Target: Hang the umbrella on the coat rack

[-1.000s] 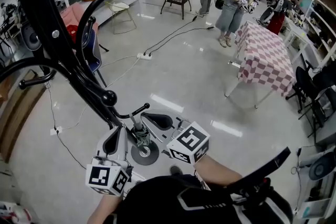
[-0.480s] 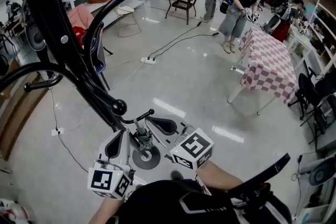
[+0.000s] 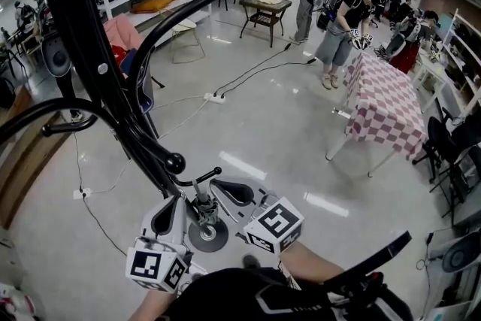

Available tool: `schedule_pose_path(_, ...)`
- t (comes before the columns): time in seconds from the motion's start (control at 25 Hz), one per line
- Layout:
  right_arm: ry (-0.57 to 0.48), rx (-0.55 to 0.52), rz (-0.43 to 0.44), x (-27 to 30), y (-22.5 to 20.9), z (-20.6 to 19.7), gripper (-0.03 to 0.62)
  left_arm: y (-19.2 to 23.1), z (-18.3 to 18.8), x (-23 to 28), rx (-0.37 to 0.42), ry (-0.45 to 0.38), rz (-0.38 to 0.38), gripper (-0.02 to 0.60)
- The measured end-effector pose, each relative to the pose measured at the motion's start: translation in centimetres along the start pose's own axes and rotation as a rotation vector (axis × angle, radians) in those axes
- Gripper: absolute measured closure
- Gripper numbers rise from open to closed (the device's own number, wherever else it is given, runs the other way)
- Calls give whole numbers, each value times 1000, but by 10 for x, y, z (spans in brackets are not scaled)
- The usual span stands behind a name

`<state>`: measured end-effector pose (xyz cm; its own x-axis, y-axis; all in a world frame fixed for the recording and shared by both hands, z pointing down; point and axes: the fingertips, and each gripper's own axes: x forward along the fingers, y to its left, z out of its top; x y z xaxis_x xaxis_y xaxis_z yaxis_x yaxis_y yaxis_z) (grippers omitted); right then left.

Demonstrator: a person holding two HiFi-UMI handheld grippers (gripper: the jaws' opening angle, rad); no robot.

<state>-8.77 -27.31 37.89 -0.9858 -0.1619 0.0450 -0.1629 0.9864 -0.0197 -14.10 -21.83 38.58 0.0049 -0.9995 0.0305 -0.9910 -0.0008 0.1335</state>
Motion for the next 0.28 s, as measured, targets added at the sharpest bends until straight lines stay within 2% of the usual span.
schedule_pose_path(0.28, 2, -7, 6, -22, -5, -5, 586, -25, -6, 4, -5, -2, -6, 571)
